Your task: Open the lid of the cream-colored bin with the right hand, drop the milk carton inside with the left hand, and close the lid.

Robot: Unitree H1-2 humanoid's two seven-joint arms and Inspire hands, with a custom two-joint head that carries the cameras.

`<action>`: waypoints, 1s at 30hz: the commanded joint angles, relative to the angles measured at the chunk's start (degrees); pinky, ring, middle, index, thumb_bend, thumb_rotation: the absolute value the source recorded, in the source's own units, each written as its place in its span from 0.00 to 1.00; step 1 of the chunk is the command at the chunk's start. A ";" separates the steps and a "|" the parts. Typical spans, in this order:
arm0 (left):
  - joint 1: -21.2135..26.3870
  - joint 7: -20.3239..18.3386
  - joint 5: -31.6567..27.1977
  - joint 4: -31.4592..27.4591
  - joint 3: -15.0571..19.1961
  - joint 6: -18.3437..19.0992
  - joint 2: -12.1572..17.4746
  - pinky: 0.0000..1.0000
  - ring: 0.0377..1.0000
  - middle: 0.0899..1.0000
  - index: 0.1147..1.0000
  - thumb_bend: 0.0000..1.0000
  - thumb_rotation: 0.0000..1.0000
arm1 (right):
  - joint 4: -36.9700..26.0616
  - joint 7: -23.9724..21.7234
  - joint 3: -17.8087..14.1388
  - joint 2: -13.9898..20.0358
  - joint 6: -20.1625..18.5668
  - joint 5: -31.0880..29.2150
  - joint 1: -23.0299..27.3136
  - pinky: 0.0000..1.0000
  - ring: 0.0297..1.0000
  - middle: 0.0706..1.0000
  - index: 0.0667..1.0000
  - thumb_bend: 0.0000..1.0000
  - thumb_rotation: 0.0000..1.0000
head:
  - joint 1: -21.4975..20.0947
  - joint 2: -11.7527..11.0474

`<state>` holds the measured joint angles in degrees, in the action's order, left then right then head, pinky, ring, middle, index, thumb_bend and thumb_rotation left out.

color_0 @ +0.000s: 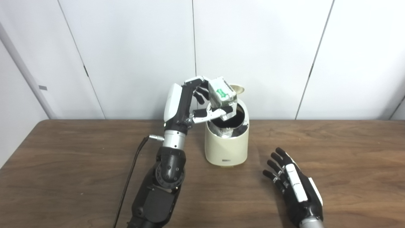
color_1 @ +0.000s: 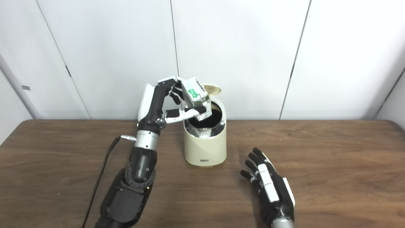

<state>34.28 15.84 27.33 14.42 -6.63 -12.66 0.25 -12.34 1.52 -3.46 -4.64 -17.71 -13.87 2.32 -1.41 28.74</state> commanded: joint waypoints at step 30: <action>8.19 17.45 4.81 16.39 -8.95 -14.24 4.58 0.39 0.44 0.48 0.39 0.48 0.00 | -2.82 -0.18 3.20 -1.37 2.39 1.72 1.01 0.72 0.87 0.87 0.84 0.49 0.62 | -0.73 0.30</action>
<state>38.52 30.56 32.01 31.36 -15.28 -25.02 4.17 -13.67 2.40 -0.65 -5.59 -17.72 -11.93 2.26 -2.11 29.00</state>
